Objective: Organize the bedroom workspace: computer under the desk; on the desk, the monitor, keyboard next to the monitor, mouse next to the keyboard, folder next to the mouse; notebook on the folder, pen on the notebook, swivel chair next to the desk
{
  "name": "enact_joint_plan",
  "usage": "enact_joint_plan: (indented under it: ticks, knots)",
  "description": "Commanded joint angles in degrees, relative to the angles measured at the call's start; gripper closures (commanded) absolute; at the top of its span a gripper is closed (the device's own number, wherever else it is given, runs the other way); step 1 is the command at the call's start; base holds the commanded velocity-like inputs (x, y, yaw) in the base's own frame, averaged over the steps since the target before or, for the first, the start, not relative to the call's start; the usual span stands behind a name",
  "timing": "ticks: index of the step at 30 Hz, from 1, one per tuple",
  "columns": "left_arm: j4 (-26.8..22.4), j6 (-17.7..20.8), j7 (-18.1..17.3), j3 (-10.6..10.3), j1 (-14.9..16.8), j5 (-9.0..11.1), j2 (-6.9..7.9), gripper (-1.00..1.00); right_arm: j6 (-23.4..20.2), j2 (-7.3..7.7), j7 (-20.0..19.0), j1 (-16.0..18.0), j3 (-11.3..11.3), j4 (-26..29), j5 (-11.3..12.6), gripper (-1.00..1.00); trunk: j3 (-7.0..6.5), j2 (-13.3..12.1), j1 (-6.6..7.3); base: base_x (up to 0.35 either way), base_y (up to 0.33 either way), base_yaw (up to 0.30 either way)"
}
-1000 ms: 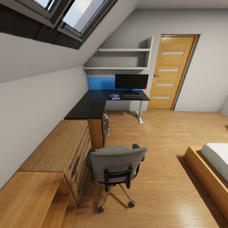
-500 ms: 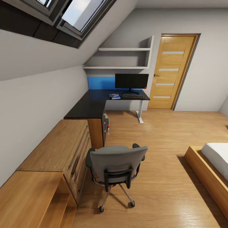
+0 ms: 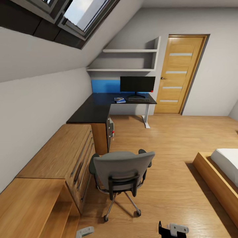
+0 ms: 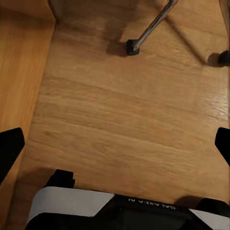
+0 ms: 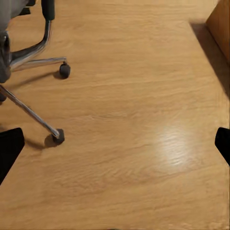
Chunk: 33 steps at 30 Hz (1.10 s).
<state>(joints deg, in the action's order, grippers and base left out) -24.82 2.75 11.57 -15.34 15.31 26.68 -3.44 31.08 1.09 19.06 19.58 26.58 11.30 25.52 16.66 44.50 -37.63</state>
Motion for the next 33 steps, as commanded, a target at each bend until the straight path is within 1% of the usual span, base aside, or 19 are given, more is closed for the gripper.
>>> enact_joint_plan:
  ticks: [1,5,9,10,11,15,20,21,33]
  knots:
    - [0.5,0.1,0.4,-0.5,0.3,0.4,0.08,-1.0,0.2,0.4,0.3,0.1,0.6,0.0,2.5,-1.0,0.26,0.5,-0.23,0.0,0.0,0.0]
    - [1.7,-0.4,0.2,-0.4,0.7,0.4,0.0,-1.0,0.5,0.95,0.1,0.3,0.6,0.0,5.8,-1.0,0.98,2.1,-1.11,0.0,0.0,0.0]
    - [3.1,-1.7,0.2,-0.4,0.9,0.4,-0.05,-1.0,0.6,1.32,0.0,0.3,0.6,-0.1,6.8,-1.0,1.7,3.7,-1.99,0.0,0.0,0.0]
    - [5.6,-4.1,0.2,-0.5,0.9,0.3,-0.07,-1.0,0.7,1.61,0.0,0.3,0.6,-0.1,7.2,-1.0,1.88,4.1,-2.21,0.0,0.0,0.0]
    - [6.5,-5.5,0.2,-0.5,0.9,0.3,-0.04,-1.0,0.7,1.68,-0.1,0.3,0.7,-0.1,7.2,-1.0,2.06,4.5,-2.43,0.0,0.0,0.0]
    - [7.6,-8.2,0.2,-0.4,0.9,0.3,-0.02,-1.0,0.8,1.67,-0.1,0.3,0.7,-0.1,7.3,-1.0,2.78,6.1,-3.31,0.0,0.0,0.0]
    - [8.2,-9.7,0.1,-0.4,0.9,0.4,-0.02,-1.0,1.2,1.65,-0.1,0.3,0.8,-0.1,7.3,-1.0,3.68,8.1,-4.41,0.0,0.0,0.0]
    - [8.4,-10.2,0.1,-0.4,0.9,0.4,-0.15,-1.0,2.3,1.64,-0.1,0.3,1.0,-0.1,7.2,-1.0,3.85,8.5,-4.63,0.0,0.0,0.0]
    - [8.6,-10.4,0.1,-0.4,0.9,0.5,-0.45,-1.0,3.4,1.7,-0.2,0.3,1.1,-0.2,7.2,-1.0,6.01,13.3,-7.26,0.0,0.0,0.002]
